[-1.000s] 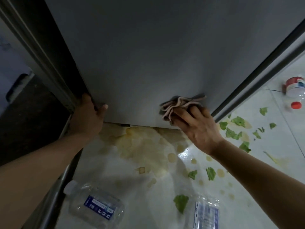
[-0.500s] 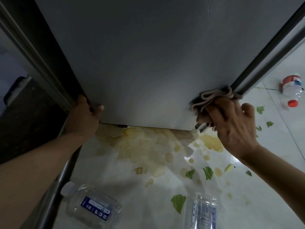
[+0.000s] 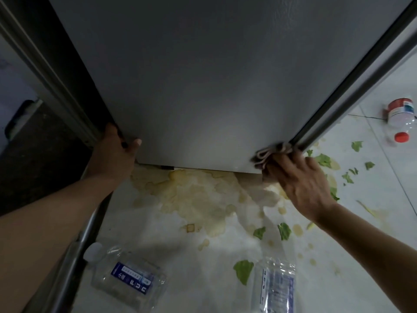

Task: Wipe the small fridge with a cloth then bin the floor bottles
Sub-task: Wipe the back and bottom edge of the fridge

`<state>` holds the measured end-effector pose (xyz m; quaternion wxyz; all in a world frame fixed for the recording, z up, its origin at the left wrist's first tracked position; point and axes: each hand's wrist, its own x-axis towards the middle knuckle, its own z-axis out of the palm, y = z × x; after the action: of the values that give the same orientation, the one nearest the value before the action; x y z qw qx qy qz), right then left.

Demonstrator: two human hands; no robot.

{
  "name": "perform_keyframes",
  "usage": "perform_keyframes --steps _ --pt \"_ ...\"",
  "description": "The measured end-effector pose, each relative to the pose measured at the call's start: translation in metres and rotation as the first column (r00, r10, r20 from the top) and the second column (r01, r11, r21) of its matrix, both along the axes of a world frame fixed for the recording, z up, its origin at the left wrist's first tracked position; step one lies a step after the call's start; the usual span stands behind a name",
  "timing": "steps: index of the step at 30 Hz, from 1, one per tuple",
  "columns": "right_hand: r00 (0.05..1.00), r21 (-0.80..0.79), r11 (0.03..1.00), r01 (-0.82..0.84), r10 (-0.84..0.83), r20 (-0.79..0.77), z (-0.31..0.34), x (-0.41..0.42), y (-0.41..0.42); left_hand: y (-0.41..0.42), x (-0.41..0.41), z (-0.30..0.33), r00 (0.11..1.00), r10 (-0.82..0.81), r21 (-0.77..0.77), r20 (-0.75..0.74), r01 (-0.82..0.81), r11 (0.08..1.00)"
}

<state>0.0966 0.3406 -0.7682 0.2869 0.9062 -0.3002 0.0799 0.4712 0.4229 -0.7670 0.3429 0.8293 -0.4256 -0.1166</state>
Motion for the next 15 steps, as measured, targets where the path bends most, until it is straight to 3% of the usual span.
perform_keyframes --steps 3,6,10,15 --pt "0.987 0.016 0.999 0.041 -0.043 0.158 0.019 0.002 -0.002 0.001 0.000 -0.002 1.000 0.001 -0.008 0.013 -0.001 1.000" --pt "0.980 0.057 0.998 0.012 -0.023 0.197 0.011 0.009 -0.001 0.001 0.001 -0.002 1.000 -0.005 -0.021 0.021 0.005 1.000" --pt "0.997 0.122 0.991 -0.055 0.047 0.067 -0.015 0.012 0.001 0.003 0.004 -0.002 1.000 -0.014 -0.025 0.023 0.014 1.000" --pt "0.992 0.286 0.950 0.125 -0.121 -0.030 -0.030 0.024 0.010 0.003 0.005 -0.002 0.999 -0.020 -0.015 0.026 0.021 1.000"
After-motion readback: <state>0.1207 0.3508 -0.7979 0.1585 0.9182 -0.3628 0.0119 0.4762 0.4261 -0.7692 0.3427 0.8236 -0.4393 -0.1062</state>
